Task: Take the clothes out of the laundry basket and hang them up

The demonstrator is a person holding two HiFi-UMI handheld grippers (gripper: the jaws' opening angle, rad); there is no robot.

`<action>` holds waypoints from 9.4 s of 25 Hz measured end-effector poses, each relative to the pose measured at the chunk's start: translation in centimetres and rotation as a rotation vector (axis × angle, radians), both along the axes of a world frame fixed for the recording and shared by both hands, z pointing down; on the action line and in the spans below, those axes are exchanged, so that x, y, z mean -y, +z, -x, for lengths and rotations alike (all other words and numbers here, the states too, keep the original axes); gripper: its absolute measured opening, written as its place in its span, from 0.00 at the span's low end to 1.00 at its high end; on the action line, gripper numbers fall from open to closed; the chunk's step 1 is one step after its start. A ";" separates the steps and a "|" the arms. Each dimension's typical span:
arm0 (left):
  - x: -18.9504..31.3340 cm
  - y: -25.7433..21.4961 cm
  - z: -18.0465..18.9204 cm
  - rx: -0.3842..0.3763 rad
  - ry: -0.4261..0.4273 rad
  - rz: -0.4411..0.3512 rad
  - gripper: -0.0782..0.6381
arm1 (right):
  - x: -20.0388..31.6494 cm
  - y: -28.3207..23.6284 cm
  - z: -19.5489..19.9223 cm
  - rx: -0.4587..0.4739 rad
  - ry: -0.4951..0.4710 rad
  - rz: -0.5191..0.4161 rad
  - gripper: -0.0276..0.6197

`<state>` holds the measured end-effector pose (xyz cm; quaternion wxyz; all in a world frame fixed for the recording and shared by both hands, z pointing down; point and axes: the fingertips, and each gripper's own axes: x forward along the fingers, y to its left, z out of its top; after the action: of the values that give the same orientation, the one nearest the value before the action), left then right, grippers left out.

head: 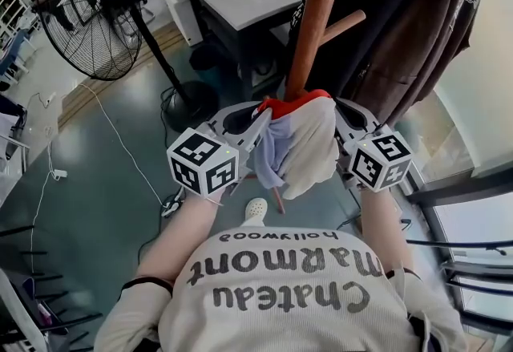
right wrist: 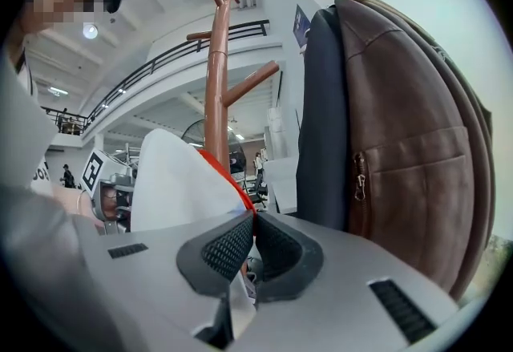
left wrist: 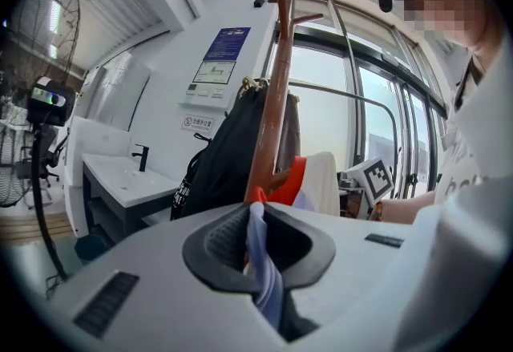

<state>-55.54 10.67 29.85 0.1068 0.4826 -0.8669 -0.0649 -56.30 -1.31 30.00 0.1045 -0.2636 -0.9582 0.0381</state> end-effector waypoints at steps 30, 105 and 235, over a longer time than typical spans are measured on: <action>-3.4 -0.6 -0.6 0.007 -0.086 -0.038 0.34 | -1.0 1.9 -2.1 -0.077 -0.027 0.028 0.09; -1.2 5.5 -24.0 -0.146 0.403 -0.030 0.13 | 0.7 7.6 -30.7 -0.220 0.645 0.196 0.09; 38.3 30.6 -59.7 -0.001 1.375 0.306 0.43 | 27.9 21.8 -72.4 -0.364 0.934 0.426 0.09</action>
<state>4.14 -27.62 60.41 0.1907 0.9006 -0.3647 0.1395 16.12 -29.20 51.75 0.1850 0.1855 -0.9109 0.3187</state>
